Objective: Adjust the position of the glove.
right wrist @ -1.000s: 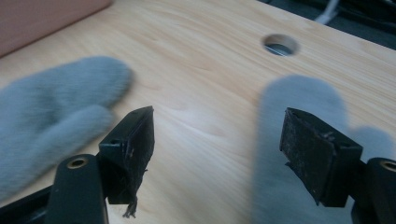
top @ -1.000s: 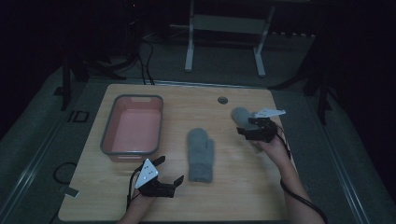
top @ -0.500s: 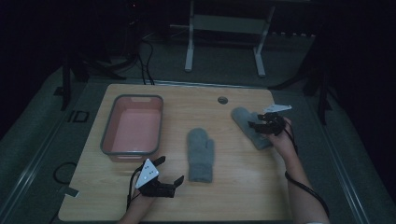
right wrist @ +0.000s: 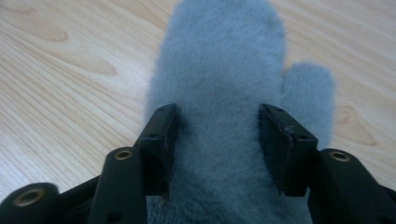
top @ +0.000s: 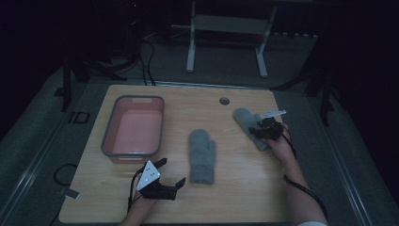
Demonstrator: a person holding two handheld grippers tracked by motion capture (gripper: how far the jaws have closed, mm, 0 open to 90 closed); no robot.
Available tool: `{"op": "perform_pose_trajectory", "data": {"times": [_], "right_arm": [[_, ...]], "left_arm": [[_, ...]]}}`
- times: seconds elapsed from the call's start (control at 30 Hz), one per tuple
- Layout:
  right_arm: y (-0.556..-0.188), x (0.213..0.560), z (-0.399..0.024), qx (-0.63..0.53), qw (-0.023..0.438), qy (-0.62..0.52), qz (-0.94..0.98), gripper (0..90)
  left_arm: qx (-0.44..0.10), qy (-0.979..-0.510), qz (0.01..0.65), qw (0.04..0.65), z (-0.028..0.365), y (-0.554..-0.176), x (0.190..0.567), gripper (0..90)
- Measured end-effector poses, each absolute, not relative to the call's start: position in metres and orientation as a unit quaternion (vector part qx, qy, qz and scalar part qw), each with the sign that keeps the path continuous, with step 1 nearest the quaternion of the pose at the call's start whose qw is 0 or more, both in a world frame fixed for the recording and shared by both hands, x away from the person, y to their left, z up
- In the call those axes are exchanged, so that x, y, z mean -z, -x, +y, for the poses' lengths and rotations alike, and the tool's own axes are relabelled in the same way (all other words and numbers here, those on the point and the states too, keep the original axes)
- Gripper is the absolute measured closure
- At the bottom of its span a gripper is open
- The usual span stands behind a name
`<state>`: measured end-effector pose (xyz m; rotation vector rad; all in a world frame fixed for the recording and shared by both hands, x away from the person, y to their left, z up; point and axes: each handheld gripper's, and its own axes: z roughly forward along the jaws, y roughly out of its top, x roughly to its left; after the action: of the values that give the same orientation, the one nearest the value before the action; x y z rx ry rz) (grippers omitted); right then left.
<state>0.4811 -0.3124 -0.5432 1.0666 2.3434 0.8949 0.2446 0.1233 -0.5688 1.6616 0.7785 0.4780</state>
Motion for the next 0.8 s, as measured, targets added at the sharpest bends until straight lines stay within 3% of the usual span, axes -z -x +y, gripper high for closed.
{"op": "perform_pose_trajectory", "data": {"times": [0.03, 0.07, 0.1, 0.13, 0.17, 0.23, 0.57, 0.8], "right_arm": [[-0.48, 0.546, -0.312, -0.327, 0.208, -0.385, 0.838, 57.1], [-0.48, 0.546, -0.312, -0.327, 0.208, -0.385, 0.838, 57.1], [-0.478, 0.546, -0.313, -0.337, 0.208, -0.39, 0.831, 68.4], [-0.478, 0.546, -0.313, -0.337, 0.208, -0.39, 0.831, 68.4], [-0.475, 0.545, -0.314, -0.345, 0.204, -0.401, 0.824, 77.0], [-0.472, 0.544, -0.315, -0.355, 0.197, -0.416, 0.813, 81.2], [-0.444, 0.531, -0.316, -0.393, 0.204, -0.455, 0.772, 83.9], [-0.407, 0.518, -0.318, -0.396, 0.233, -0.503, 0.732, 84.2]], "left_arm": [[-0.204, -0.712, 0.334, 0.583, 0.123, -0.245, 0.569, 0.3], [-0.204, -0.712, 0.334, 0.583, 0.123, -0.245, 0.569, 0.3], [-0.205, -0.712, 0.334, 0.583, 0.123, -0.245, 0.569, 0.4], [-0.205, -0.712, 0.333, 0.583, 0.123, -0.245, 0.569, 0.4], [-0.205, -0.712, 0.334, 0.582, 0.123, -0.245, 0.569, 0.3], [-0.205, -0.712, 0.334, 0.583, 0.123, -0.245, 0.569, 0.3], [-0.206, -0.71, 0.335, 0.584, 0.124, -0.244, 0.568, 0.4], [-0.206, -0.709, 0.334, 0.585, 0.124, -0.244, 0.568, 0.4]]}}
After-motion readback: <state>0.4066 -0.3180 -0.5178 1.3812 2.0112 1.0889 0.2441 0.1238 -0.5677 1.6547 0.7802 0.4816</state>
